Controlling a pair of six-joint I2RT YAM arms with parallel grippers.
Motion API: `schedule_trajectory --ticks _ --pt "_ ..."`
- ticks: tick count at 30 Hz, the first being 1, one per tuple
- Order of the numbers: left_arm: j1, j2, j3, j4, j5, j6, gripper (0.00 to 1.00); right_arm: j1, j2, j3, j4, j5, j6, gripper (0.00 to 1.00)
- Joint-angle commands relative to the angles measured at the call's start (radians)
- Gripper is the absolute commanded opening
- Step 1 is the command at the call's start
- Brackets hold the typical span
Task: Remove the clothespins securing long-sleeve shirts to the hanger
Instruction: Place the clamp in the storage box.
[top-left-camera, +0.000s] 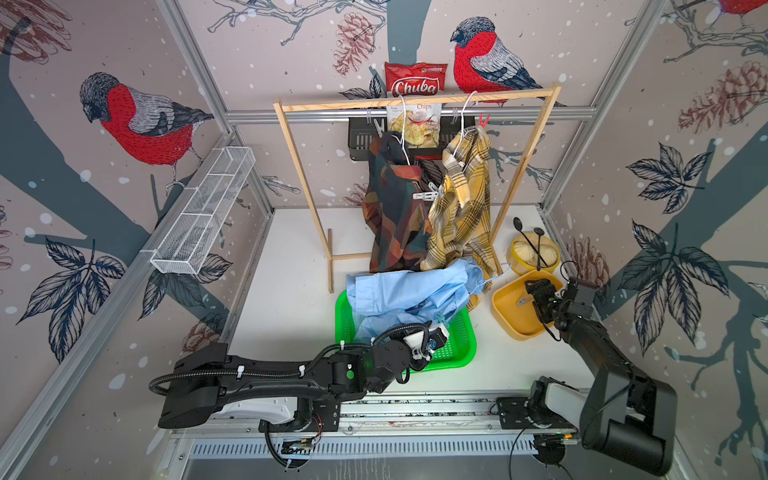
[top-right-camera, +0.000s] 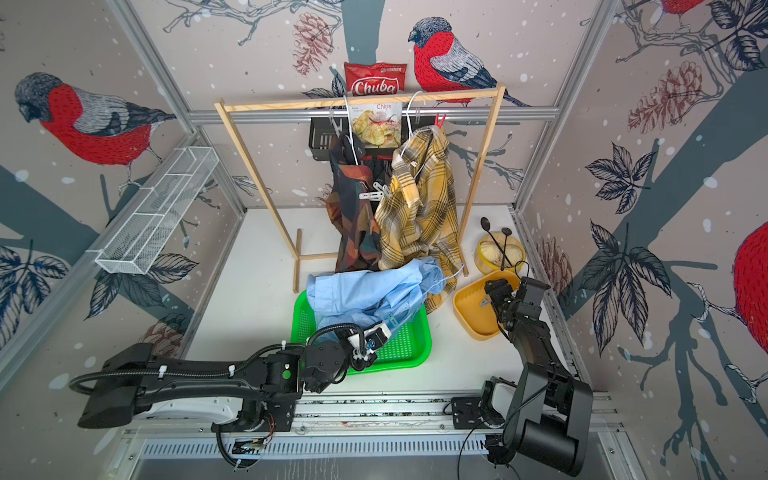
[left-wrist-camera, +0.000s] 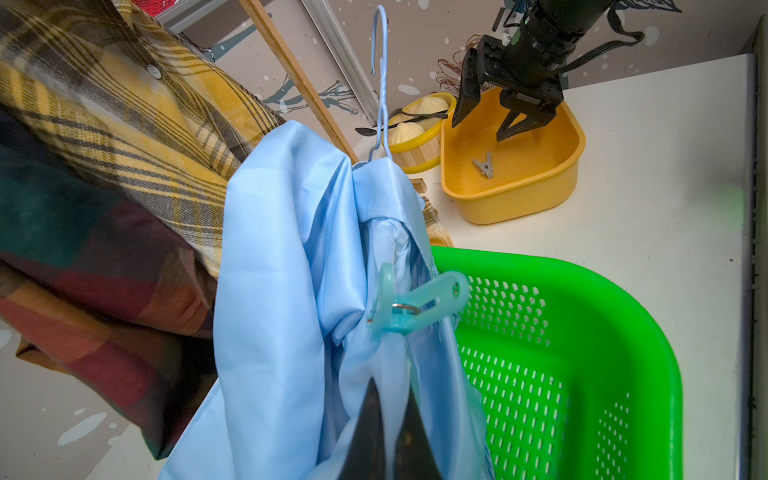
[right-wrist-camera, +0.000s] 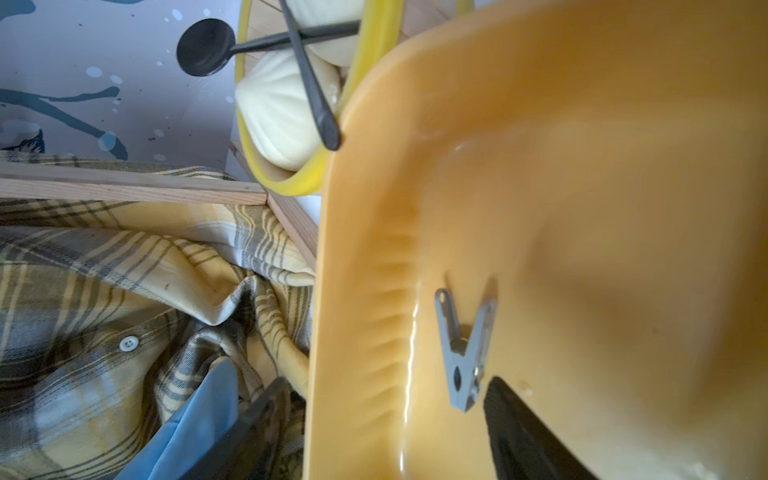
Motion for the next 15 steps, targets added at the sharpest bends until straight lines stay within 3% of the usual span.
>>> schedule_trajectory --ticks 1,5,15 --pt "0.011 0.018 0.011 0.028 -0.009 -0.015 0.00 0.038 -0.058 0.032 -0.029 0.077 -0.021 0.79" --pt "0.049 0.057 0.036 0.042 0.018 -0.036 0.00 0.132 -0.208 0.081 -0.200 0.186 -0.071 0.84" --pt "0.076 0.197 0.139 0.066 -0.015 0.015 0.00 0.315 -0.470 0.149 -0.448 0.134 -0.036 0.83"
